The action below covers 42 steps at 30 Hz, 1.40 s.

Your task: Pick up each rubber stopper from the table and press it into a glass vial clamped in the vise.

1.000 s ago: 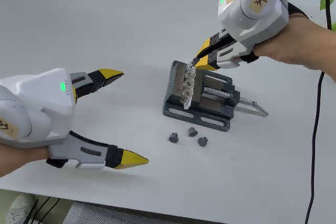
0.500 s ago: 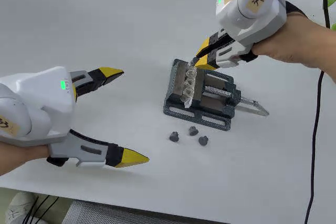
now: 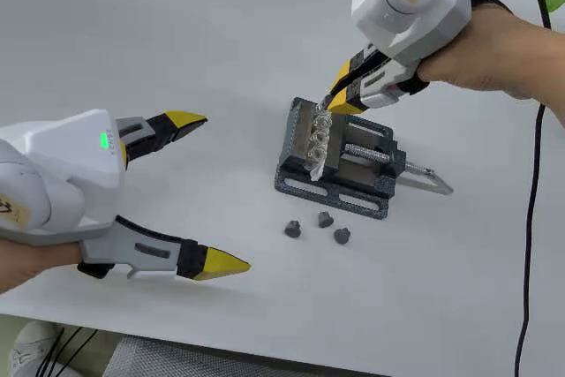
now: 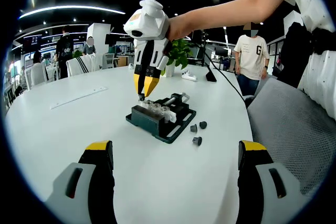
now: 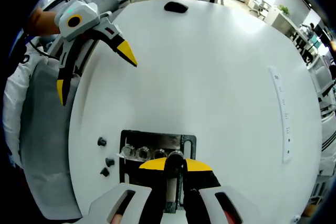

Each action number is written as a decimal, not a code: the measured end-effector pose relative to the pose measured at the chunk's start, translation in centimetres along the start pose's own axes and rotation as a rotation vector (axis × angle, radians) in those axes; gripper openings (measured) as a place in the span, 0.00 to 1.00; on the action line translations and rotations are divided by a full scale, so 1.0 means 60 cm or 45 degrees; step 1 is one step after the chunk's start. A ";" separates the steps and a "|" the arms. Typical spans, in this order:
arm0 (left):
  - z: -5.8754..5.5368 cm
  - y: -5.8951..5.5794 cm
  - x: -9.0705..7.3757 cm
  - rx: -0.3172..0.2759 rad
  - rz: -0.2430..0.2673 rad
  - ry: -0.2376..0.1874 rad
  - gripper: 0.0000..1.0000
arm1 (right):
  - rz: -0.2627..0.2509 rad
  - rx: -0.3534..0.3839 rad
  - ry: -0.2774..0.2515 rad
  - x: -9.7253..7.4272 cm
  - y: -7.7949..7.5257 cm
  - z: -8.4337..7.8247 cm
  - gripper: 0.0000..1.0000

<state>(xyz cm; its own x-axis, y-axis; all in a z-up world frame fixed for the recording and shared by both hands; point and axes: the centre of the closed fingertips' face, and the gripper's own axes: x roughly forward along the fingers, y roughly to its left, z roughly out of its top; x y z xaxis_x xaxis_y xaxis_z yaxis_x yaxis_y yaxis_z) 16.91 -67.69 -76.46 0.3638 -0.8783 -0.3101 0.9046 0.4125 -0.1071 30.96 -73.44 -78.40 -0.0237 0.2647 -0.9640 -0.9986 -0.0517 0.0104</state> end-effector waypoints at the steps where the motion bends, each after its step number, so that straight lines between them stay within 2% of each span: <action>1: 0.000 0.000 0.000 0.000 0.000 -0.001 0.99 | 0.005 0.008 0.003 -0.001 0.001 -0.001 0.05; 6: 0.001 0.001 0.000 0.000 0.002 -0.005 0.99 | 0.041 0.042 0.010 0.001 -0.003 0.001 0.05; 10: 0.002 0.000 0.000 -0.002 0.005 -0.006 0.99 | 0.049 0.043 0.046 0.002 -0.004 0.001 0.05; 14: 0.002 -0.002 0.000 -0.001 0.003 -0.002 0.99 | 0.049 0.019 0.096 0.004 -0.006 0.002 0.05; 17: 0.003 -0.001 -0.001 -0.006 0.008 -0.005 0.99 | 0.034 -0.028 0.151 -0.001 0.005 0.002 0.05; 22: 0.002 -0.001 0.000 -0.006 0.006 -0.007 0.99 | 0.034 -0.047 0.195 0.001 0.000 -0.001 0.05; 25: 0.002 0.000 0.002 -0.005 0.006 -0.008 0.99 | 0.025 -0.070 0.221 -0.001 0.011 0.004 0.05; 36: 0.005 0.000 0.002 -0.006 0.009 -0.011 0.99 | 0.030 -0.057 0.182 0.001 -0.009 -0.005 0.07; 42: 0.004 0.003 0.000 -0.009 0.014 -0.012 0.99 | 0.035 -0.043 0.159 0.002 -0.001 -0.004 0.08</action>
<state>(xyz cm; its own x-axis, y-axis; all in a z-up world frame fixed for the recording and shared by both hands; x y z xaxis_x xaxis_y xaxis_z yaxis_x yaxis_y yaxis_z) 17.13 -67.66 -76.24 0.3758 -0.8759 -0.3026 0.8991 0.4237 -0.1101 31.05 -73.64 -78.57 -0.0426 0.1409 -0.9891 -0.9955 -0.0901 0.0300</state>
